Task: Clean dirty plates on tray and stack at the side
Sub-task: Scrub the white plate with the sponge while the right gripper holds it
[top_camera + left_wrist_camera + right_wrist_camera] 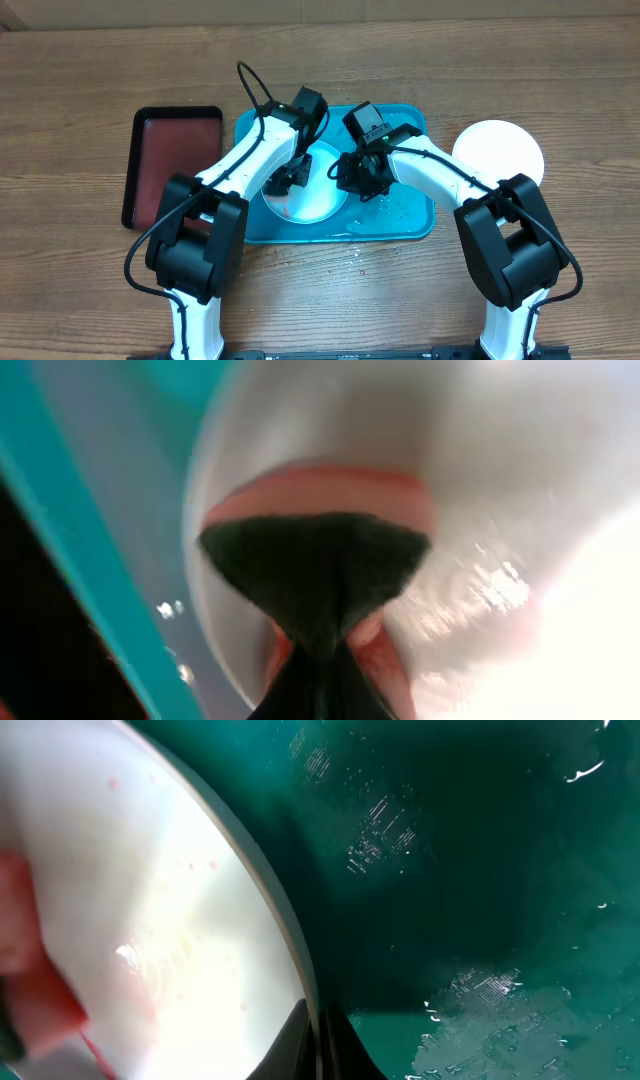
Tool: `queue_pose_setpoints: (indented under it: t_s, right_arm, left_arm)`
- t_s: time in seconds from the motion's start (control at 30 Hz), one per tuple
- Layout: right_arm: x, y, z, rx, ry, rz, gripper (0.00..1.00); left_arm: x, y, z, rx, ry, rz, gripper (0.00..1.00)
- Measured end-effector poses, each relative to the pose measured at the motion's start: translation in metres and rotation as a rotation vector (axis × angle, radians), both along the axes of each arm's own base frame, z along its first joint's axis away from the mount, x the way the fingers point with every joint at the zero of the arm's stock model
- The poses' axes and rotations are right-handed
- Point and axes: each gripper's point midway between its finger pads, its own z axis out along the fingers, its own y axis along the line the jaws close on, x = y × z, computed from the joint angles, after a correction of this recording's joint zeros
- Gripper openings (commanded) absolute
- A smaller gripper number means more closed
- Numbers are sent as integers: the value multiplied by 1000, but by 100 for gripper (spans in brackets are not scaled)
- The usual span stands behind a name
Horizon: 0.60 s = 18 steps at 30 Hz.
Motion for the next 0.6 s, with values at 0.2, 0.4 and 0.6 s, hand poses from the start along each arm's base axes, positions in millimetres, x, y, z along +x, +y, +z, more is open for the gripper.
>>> queue_pose_setpoints:
  t_s: [0.2, 0.4, 0.6]
  right_arm:
    - [-1, 0, 0, 1, 3, 4, 4]
    - [-1, 0, 0, 1, 2, 2, 4]
    - [0, 0, 0, 2, 1, 2, 4]
  left_arm:
    - [-22, -30, -3, -189, 132, -139, 4]
    - [1, -52, -3, -285, 40, -207, 4]
    - [40, -41, 0, -190, -137, -113, 4]
